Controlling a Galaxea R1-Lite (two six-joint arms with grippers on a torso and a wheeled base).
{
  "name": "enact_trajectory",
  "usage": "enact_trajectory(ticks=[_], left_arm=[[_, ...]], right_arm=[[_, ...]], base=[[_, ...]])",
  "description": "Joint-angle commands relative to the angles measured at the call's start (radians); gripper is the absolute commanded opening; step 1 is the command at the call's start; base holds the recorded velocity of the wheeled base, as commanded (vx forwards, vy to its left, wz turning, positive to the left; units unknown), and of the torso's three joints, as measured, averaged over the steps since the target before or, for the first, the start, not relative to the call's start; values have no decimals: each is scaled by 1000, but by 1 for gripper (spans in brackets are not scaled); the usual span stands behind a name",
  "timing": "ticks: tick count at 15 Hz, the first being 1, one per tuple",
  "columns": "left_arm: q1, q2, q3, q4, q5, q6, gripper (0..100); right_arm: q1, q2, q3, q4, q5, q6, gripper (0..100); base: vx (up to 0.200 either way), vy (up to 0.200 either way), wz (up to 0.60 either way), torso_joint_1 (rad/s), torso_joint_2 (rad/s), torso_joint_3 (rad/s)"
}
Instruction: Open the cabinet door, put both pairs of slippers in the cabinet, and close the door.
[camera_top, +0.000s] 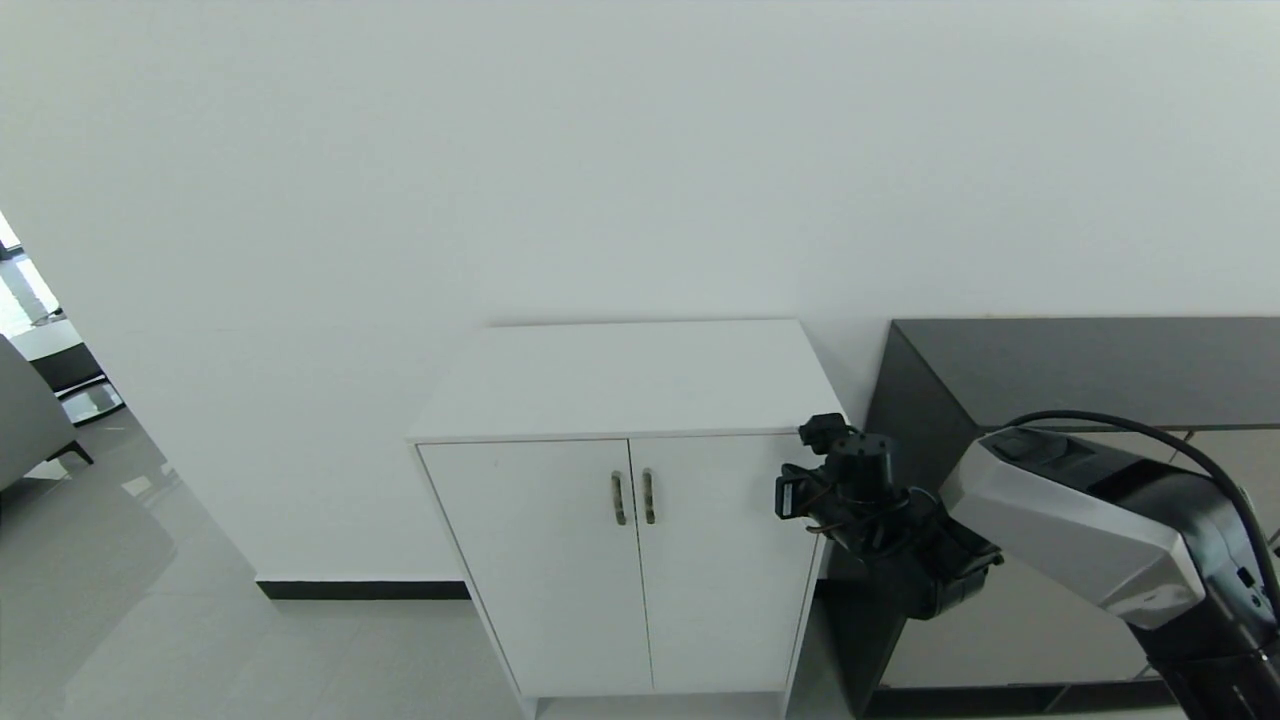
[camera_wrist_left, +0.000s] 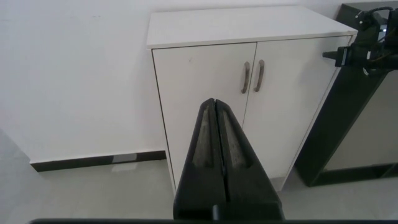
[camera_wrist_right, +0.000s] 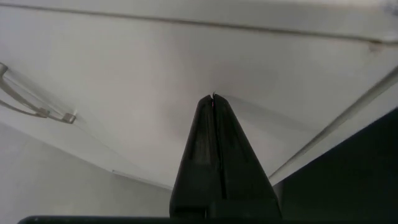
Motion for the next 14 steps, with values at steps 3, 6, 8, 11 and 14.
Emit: enact_trajectory(ticks=[3, 6, 8, 11, 14], left_arm=[[1, 0, 0, 0, 0, -4, 0], [1, 0, 0, 0, 0, -3, 0], [1, 0, 0, 0, 0, -1, 0], [1, 0, 0, 0, 0, -1, 0], [1, 0, 0, 1, 0, -3, 0]], right_arm=[[39, -215, 229, -60, 4, -3, 0], [33, -391, 578, -176, -1, -65, 0], [-20, -523, 814, -201, -1, -132, 0], [-202, -729, 1114, -199, 108, -296, 0], [-309, -933, 1233, -52, 143, -307, 0]], base=[[0, 0, 0, 0, 0, 0], [0, 0, 0, 0, 0, 0], [0, 0, 0, 0, 0, 0], [0, 0, 0, 0, 0, 0], [0, 0, 0, 0, 0, 0]])
